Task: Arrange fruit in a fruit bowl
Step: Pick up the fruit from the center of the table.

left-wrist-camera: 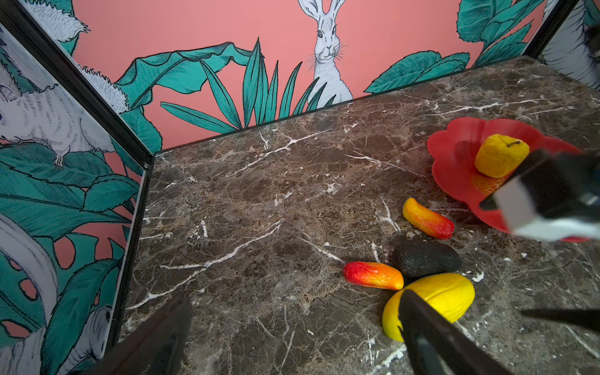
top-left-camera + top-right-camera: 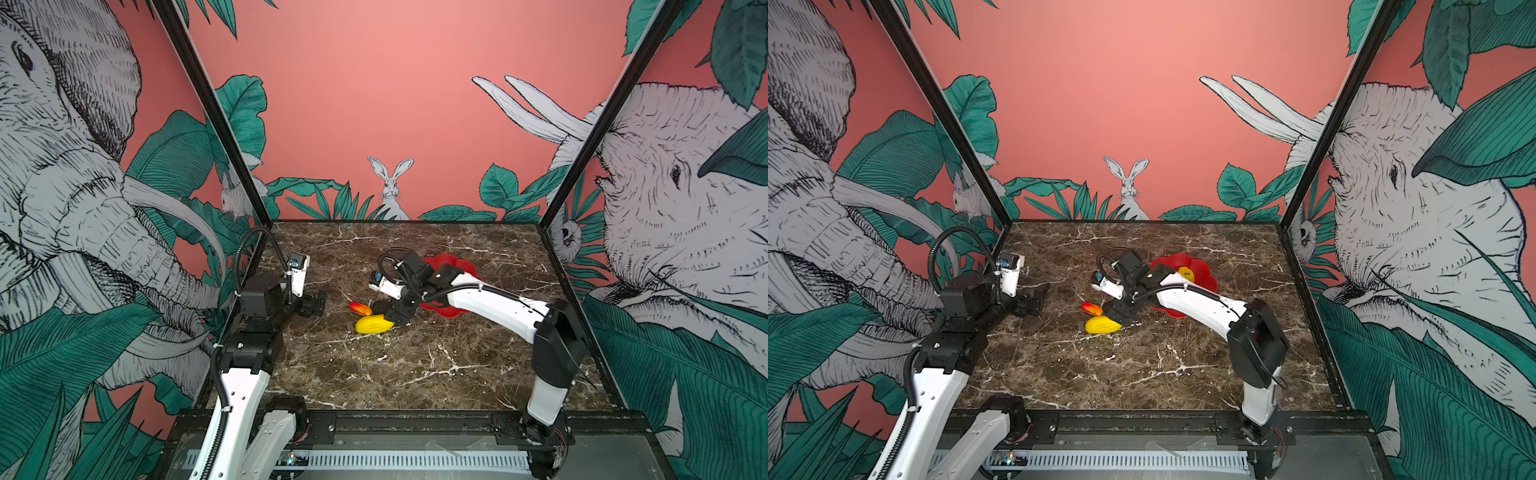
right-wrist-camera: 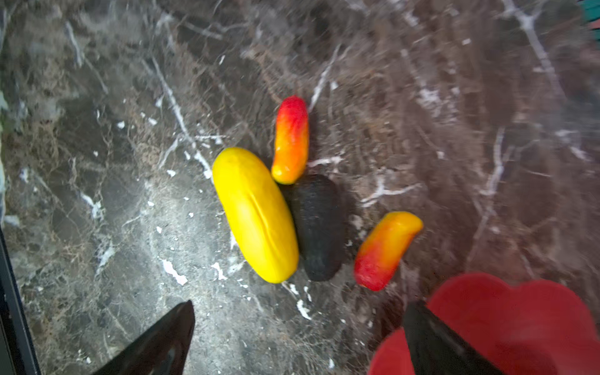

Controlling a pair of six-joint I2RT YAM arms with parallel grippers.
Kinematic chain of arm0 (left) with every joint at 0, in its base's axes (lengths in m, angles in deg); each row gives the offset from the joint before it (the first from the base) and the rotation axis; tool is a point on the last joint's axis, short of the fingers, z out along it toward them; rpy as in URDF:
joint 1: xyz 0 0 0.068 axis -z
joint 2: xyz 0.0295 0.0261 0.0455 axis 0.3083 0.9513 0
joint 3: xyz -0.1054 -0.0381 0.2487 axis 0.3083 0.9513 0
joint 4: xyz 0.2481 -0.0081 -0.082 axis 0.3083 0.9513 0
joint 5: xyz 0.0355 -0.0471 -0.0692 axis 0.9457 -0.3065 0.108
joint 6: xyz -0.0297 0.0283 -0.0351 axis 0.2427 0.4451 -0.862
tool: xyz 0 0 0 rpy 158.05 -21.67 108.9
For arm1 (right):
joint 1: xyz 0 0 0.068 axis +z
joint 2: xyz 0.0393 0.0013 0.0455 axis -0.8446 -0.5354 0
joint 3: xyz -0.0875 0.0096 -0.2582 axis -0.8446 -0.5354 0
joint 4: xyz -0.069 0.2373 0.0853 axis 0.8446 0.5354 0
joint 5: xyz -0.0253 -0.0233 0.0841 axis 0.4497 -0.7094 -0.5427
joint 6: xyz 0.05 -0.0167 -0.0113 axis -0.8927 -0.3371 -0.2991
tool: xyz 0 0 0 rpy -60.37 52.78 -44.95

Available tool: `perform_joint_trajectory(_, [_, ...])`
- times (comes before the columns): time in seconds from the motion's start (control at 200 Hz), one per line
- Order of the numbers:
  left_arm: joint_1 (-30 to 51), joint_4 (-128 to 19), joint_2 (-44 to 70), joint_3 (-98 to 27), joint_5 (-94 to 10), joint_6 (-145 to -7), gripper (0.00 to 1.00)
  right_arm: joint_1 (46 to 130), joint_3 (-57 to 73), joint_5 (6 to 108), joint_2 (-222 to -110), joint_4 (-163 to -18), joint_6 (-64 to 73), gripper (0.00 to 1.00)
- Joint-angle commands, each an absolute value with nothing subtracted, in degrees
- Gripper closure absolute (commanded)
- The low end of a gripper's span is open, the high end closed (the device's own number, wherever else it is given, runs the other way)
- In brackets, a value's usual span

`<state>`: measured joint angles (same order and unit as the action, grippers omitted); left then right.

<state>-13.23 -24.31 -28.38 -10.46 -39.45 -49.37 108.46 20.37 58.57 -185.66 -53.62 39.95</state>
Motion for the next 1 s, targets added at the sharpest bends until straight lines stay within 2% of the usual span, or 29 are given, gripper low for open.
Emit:
perform_joint_trajectory(0.0, [-13.12, -24.38, -28.9, -10.42, -39.27, -48.59, 0.0, 110.52, 23.65, 56.47, -188.91, -48.47, 42.62, 0.01])
perform_joint_trajectory(0.675, [-13.12, -24.31, -29.59, -10.31, -39.57, -48.65, 0.0, 112.48, 27.47, 54.08, -198.41, -49.75, 40.6, 0.23])
perform_joint_trajectory(0.77, [-13.08, -24.29, -29.57, -10.26, -39.64, -48.6, 0.0, 112.52, 27.91, 53.94, -199.25, -49.46, 40.54, 0.31])
perform_joint_trajectory(0.886, [-13.12, -24.32, -29.62, -10.22, -39.55, -48.66, 0.0, 112.48, 28.05, 53.92, -199.6, -49.23, 40.36, 0.46])
perform_joint_trajectory(0.996, [-13.12, -24.29, -29.59, -10.23, -39.51, -48.65, 0.0, 112.48, 27.8, 53.98, -199.42, -49.16, 40.27, 0.53])
